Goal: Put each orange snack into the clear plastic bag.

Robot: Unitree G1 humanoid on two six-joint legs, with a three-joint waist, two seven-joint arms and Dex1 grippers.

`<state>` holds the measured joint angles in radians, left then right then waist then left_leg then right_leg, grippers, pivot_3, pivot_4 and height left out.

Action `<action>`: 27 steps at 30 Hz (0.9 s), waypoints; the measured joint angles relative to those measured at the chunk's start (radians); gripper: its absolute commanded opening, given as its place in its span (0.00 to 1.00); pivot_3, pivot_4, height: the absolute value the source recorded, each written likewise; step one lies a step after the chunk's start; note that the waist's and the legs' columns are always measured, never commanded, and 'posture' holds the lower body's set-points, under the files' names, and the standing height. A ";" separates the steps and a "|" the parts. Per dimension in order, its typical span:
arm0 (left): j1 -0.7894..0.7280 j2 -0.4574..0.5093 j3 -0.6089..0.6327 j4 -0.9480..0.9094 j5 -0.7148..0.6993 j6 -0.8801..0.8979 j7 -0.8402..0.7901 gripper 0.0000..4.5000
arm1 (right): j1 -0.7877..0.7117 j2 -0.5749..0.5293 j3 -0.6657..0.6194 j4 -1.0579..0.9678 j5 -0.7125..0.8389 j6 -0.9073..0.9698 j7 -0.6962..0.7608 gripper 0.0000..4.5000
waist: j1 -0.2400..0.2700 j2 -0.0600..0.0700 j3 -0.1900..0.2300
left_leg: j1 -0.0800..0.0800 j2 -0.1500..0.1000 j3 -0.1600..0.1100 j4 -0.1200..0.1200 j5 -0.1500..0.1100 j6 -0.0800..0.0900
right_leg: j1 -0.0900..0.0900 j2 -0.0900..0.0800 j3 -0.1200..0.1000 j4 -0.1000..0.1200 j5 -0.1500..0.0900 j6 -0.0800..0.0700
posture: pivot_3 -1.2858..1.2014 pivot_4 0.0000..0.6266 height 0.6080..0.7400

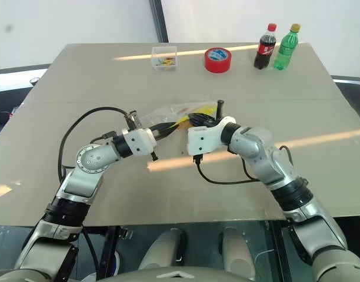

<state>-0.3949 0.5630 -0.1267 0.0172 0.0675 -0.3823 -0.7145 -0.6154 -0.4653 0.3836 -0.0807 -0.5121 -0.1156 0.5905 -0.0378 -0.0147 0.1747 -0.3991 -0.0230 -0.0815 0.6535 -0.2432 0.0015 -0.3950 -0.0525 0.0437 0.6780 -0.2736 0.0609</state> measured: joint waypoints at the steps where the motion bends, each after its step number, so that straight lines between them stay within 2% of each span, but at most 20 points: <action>1: 0.000 0.000 0.000 -0.001 -0.002 0.000 0.000 0.00 | 0.001 -0.003 -0.002 0.003 -0.002 0.003 -0.005 0.06 | 0.000 0.000 0.000 | 0.000 0.000 0.000 0.000 0.000 0.000 | 0.000 0.000 0.000 0.000 0.000 0.000 | 0.52 0.24 1.00; 8: 0.000 0.000 0.001 -0.005 -0.016 -0.015 0.001 0.00 | 0.018 -0.034 -0.016 0.027 -0.002 0.022 -0.023 0.06 | -0.001 0.000 0.000 | 0.000 0.000 0.000 0.000 0.000 0.000 | 0.000 0.000 0.000 0.000 0.000 0.000 | 0.52 0.24 1.00; 16: 0.013 0.005 0.038 -0.008 -0.077 -0.029 0.000 0.00 | -0.002 -0.056 -0.085 0.142 -0.030 0.089 -0.117 0.06 | 0.000 0.000 0.000 | 0.000 0.000 0.000 0.000 0.000 0.000 | 0.000 0.000 0.000 0.000 0.000 0.000 | 0.52 0.24 1.00; 21: 0.002 0.011 0.054 -0.007 -0.095 -0.021 0.002 0.00 | -0.019 -0.078 -0.117 0.147 -0.026 0.094 -0.136 0.06 | 0.000 0.000 0.000 | 0.000 0.000 0.001 0.000 0.000 0.000 | 0.000 0.000 0.001 0.000 0.000 0.000 | 0.52 0.24 1.00; 27: -0.122 -0.018 0.085 0.054 -0.129 0.082 0.028 0.00 | -0.067 -0.125 -0.157 0.108 -0.007 0.115 -0.116 0.06 | 0.001 0.000 0.000 | 0.000 -0.001 0.000 0.000 0.000 0.000 | 0.000 0.000 0.000 0.000 0.000 0.000 | 0.52 0.24 1.00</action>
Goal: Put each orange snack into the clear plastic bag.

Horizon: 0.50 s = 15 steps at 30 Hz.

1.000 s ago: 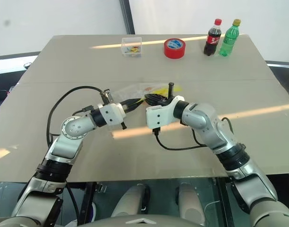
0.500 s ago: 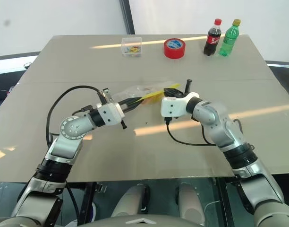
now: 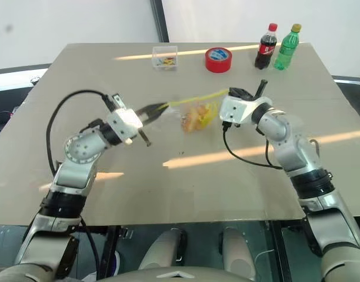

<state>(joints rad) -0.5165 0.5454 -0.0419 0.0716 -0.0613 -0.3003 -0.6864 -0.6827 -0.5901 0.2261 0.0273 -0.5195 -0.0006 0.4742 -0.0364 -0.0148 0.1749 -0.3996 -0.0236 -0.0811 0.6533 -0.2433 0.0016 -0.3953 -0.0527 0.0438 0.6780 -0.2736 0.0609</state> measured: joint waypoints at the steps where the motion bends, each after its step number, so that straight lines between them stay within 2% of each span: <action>1: -0.045 -0.018 -0.001 0.045 0.002 0.018 0.013 0.00 | -0.017 -0.020 -0.002 0.000 -0.002 -0.002 0.000 0.06 | 0.002 0.000 0.000 | 0.000 -0.001 0.000 0.000 0.000 0.000 | 0.000 0.000 0.000 0.000 0.000 0.000 | 0.52 0.24 1.00; 6: -0.217 -0.050 -0.017 0.249 0.067 0.005 0.059 0.00 | -0.078 -0.068 -0.013 0.000 -0.009 -0.008 -0.002 0.06 | -0.002 -0.001 0.000 | 0.000 -0.001 0.000 0.000 0.000 0.000 | 0.000 0.000 0.000 0.000 0.000 0.000 | 0.52 0.24 1.00; 10: -0.256 -0.055 -0.037 0.331 0.096 -0.057 0.062 0.00 | -0.061 -0.094 -0.025 -0.015 -0.005 -0.002 0.003 0.06 | -0.007 -0.001 0.000 | -0.003 0.000 0.003 -0.001 0.002 -0.004 | -0.004 0.000 0.002 -0.001 0.000 0.000 | 0.52 0.24 1.00; 13: -0.163 -0.035 -0.046 0.301 0.087 -0.098 0.014 0.00 | 0.069 -0.114 -0.065 -0.177 0.030 0.049 0.062 0.06 | -0.006 -0.001 0.000 | -0.004 0.001 0.003 -0.002 0.002 -0.004 | -0.006 0.000 0.003 -0.002 0.000 0.000 | 0.52 0.24 1.00; 15: -0.041 -0.010 -0.054 0.276 0.071 -0.104 -0.039 0.00 | 0.188 -0.098 -0.088 -0.297 0.057 0.135 0.105 0.06 | -0.009 -0.001 0.000 | -0.009 0.003 0.004 -0.001 0.002 -0.004 | -0.011 0.000 0.004 0.000 0.000 0.000 | 0.52 0.24 1.00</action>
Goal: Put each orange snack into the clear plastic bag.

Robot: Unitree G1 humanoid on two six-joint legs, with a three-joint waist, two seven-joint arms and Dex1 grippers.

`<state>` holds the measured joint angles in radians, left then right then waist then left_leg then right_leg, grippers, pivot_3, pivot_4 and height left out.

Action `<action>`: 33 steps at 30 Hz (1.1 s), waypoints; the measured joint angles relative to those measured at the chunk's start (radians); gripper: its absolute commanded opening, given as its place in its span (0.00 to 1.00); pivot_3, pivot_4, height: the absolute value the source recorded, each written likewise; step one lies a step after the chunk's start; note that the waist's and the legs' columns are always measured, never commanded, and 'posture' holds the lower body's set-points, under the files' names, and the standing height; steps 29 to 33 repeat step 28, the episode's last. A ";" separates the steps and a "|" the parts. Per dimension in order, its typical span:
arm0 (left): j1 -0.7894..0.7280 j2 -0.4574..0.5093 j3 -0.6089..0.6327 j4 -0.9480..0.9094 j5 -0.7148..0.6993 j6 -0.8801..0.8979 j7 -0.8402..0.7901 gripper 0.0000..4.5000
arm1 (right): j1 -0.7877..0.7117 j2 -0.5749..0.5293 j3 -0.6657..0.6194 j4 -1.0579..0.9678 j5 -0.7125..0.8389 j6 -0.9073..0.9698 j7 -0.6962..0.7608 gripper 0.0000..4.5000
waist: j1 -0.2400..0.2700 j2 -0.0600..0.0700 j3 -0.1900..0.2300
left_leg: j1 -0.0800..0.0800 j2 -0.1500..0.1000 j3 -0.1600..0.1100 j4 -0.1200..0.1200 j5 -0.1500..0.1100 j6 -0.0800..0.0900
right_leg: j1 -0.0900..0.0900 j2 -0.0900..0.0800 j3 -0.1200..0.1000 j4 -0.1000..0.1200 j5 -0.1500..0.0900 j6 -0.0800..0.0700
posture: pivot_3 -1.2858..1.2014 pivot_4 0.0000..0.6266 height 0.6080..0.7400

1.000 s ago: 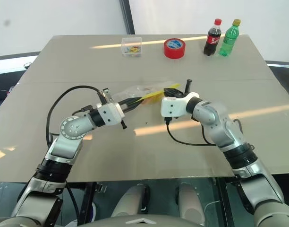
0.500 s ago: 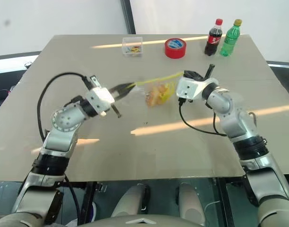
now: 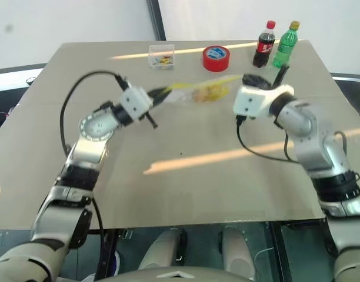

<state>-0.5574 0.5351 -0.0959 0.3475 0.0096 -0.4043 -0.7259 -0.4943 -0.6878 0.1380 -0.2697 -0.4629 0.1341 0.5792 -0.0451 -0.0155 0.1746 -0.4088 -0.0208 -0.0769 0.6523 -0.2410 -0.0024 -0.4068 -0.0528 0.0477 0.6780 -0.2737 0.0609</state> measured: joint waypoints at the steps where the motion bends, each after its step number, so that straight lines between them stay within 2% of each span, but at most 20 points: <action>1: 0.056 0.012 -0.008 -0.010 -0.003 0.000 -0.024 0.00 | 0.052 0.018 0.000 -0.046 0.011 0.041 0.016 0.06 | 0.000 0.000 0.000 | -0.003 0.000 0.000 0.001 0.000 0.000 | -0.003 0.000 0.000 0.001 0.000 0.000 | 0.52 0.24 1.00; 3: 0.129 0.019 -0.027 -0.029 -0.013 0.004 -0.059 0.00 | 0.138 0.051 0.005 -0.117 0.040 0.097 0.049 0.06 | 0.005 0.000 0.000 | -0.007 0.000 -0.002 0.003 0.000 0.000 | -0.006 0.000 -0.002 0.004 0.000 0.000 | 0.52 0.24 1.00; 5: 0.195 0.032 -0.031 -0.111 -0.047 0.024 -0.099 0.00 | 0.265 0.065 0.017 -0.218 0.064 0.140 0.083 0.19 | 0.018 0.000 0.000 | -0.007 0.000 -0.005 0.005 -0.002 0.004 | -0.003 -0.001 -0.004 0.003 0.000 0.000 | 0.52 0.24 1.00; 6: 0.205 0.042 -0.030 -0.130 -0.055 0.027 -0.108 0.07 | 0.294 0.066 0.027 -0.233 0.072 0.146 0.092 0.24 | 0.022 0.000 0.000 | -0.006 0.000 -0.005 0.007 -0.002 0.004 | -0.003 -0.001 -0.005 0.003 0.000 0.000 | 0.52 0.24 1.00; 8: 0.222 0.059 -0.028 -0.183 -0.088 0.048 -0.136 0.20 | 0.351 0.073 0.032 -0.259 0.093 0.168 0.109 0.44 | 0.028 0.000 0.000 | -0.005 -0.001 -0.006 0.009 -0.002 0.004 | -0.001 -0.001 -0.005 0.004 0.000 0.000 | 0.52 0.24 1.00; 11: 0.249 0.074 -0.024 -0.248 -0.141 0.101 -0.172 0.47 | 0.375 0.088 0.025 -0.272 0.129 0.201 0.114 0.75 | 0.028 0.000 0.000 | -0.002 0.000 -0.007 0.010 -0.002 0.004 | 0.003 -0.001 -0.006 0.003 0.000 0.000 | 0.52 0.24 1.00; 12: 0.253 0.077 -0.023 -0.269 -0.163 0.127 -0.183 0.53 | 0.374 0.093 0.010 -0.276 0.147 0.216 0.114 0.81 | 0.028 0.000 0.000 | -0.002 0.000 -0.007 0.010 -0.002 0.004 | 0.004 0.000 -0.007 0.003 0.000 0.000 | 0.52 0.24 1.00; 13: 0.272 0.091 -0.016 -0.305 -0.193 0.167 -0.196 0.56 | 0.374 0.110 -0.030 -0.286 0.187 0.241 0.115 0.86 | 0.027 0.000 0.000 | -0.001 0.000 -0.008 0.010 -0.002 0.004 | 0.005 0.001 -0.007 0.003 0.000 0.000 | 0.52 0.24 1.00; 14: 0.293 0.110 -0.001 -0.342 -0.221 0.213 -0.207 0.57 | 0.374 0.114 -0.062 -0.291 0.229 0.257 0.121 0.95 | 0.026 0.000 0.000 | -0.001 0.001 -0.008 0.010 -0.002 0.004 | 0.004 0.001 -0.008 0.003 0.000 0.000 | 0.52 0.24 1.00; 15: 0.312 0.135 0.016 -0.370 -0.251 0.265 -0.216 0.57 | 0.375 0.114 -0.093 -0.297 0.256 0.270 0.123 0.98 | 0.026 0.000 0.000 | -0.001 0.001 -0.008 0.010 -0.002 0.004 | 0.005 0.001 -0.007 0.003 0.000 0.000 | 0.52 0.24 1.00; 18: 0.365 0.189 0.076 -0.452 -0.361 0.445 -0.237 0.57 | 0.391 0.133 -0.162 -0.311 0.350 0.306 0.134 0.98 | 0.027 0.000 0.000 | -0.002 0.001 -0.009 0.010 -0.002 0.004 | 0.005 0.001 -0.008 0.002 0.000 0.000 | 0.52 0.24 1.00; 23: 0.495 0.276 0.231 -0.531 -0.544 0.696 -0.253 0.57 | 0.509 0.124 -0.308 -0.371 0.543 0.377 0.194 0.98 | 0.029 0.000 0.000 | -0.002 0.001 -0.009 0.010 -0.003 0.005 | 0.005 0.000 -0.008 0.001 0.000 0.000 | 0.52 0.24 1.00; 26: 0.532 0.305 0.312 -0.569 -0.591 0.758 -0.253 0.57 | 0.555 0.106 -0.407 -0.413 0.637 0.425 0.215 0.98 | 0.032 0.000 0.000 | 0.000 0.002 -0.010 0.010 -0.003 0.005 | 0.009 0.000 -0.010 0.001 0.000 0.000 | 0.52 0.24 1.00; 28: 0.558 0.310 0.360 -0.606 -0.624 0.799 -0.252 0.57 | 0.583 0.083 -0.452 -0.447 0.713 0.459 0.234 0.98 | 0.031 0.000 0.000 | 0.008 0.002 -0.008 0.007 -0.003 0.005 | 0.016 -0.001 -0.009 0.000 0.000 0.000 | 0.52 0.24 1.00; 33: 0.558 0.310 0.360 -0.606 -0.624 0.799 -0.252 0.57 | 0.583 0.083 -0.452 -0.447 0.713 0.459 0.234 0.98 | 0.031 0.000 0.000 | 0.008 0.002 -0.008 0.007 -0.003 0.005 | 0.016 -0.001 -0.009 0.000 0.000 0.000 | 0.52 0.24 1.00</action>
